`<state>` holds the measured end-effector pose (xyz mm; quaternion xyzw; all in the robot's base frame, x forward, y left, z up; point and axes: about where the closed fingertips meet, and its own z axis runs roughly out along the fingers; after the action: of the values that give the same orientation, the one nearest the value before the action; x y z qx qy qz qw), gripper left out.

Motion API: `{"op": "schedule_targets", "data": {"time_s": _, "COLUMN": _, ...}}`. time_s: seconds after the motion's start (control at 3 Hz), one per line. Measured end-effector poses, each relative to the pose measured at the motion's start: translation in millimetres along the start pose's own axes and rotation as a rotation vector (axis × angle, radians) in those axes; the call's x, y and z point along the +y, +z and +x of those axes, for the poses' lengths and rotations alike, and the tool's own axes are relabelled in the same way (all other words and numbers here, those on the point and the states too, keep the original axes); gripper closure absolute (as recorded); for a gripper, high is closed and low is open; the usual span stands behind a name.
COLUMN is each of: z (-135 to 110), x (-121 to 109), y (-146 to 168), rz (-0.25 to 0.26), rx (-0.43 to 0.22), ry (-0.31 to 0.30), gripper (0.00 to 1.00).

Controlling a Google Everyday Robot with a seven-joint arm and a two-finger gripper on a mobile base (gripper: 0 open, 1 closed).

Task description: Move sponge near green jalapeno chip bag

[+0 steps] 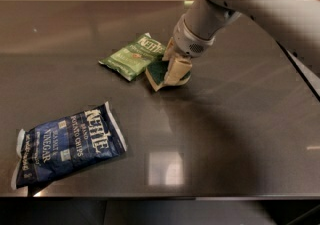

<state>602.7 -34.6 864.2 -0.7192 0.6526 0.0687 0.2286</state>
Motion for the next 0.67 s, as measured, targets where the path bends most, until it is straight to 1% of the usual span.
{"op": "schedule_targets", "data": {"time_s": 0.33, "z": -7.0, "x": -17.6, "y": 13.3, "rz": 0.03, "rx": -0.001, "ry": 0.022, "gripper": 0.82}}
{"op": "schedule_targets", "data": {"time_s": 0.67, "z": -16.5, "x": -32.5, "y": 16.4, "rz": 0.051, "rx": -0.001, "ry": 0.03, "gripper": 0.59}}
